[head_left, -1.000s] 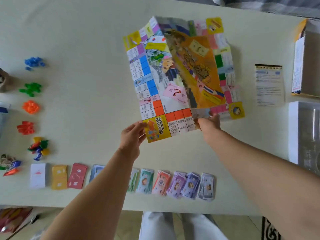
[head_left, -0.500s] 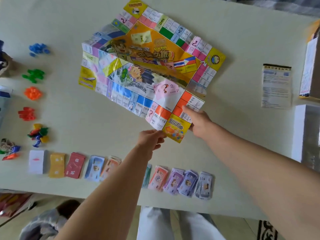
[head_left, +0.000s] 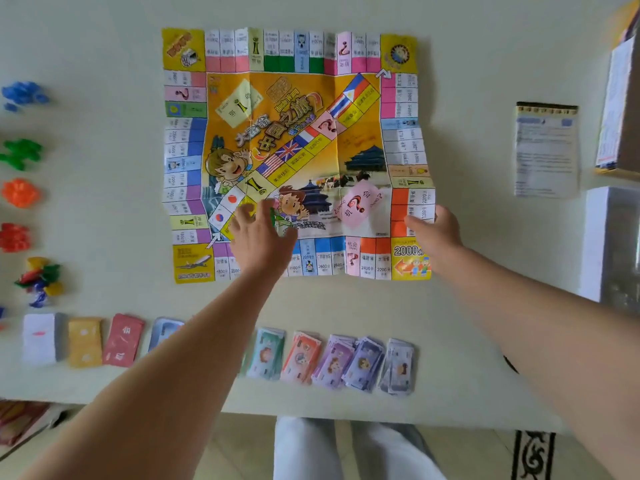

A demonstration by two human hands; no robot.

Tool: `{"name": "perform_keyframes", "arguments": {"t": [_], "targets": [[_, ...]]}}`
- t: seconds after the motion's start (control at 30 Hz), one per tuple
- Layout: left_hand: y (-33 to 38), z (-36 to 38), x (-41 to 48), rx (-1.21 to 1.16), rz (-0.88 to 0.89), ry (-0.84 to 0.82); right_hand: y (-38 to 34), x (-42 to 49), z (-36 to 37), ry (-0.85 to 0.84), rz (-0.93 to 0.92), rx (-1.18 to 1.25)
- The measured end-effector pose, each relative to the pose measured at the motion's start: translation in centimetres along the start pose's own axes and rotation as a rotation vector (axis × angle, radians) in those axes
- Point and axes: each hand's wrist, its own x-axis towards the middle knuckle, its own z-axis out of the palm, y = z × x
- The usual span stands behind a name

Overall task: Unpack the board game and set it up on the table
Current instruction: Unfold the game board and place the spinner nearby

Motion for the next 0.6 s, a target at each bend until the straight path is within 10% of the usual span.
{"name": "perform_keyframes", "arguments": {"t": [0.17, 0.4, 0.6], "targets": [[0.7, 1.8, 3.0, 0.136, 0.069, -0.283, 2.2, 0.4, -0.2, 0.056, 0.022, 0.108], [0.8, 4.2, 5.1, 0.283, 0.152, -0.213, 4.6, 1.6, -0.2, 0.095, 0.031, 0.012], [0.8, 3.3, 7.6, 0.403, 0.243, -0.106, 1.5, 2.7, 1.8, 0.289, -0.372, -0.455]]}}
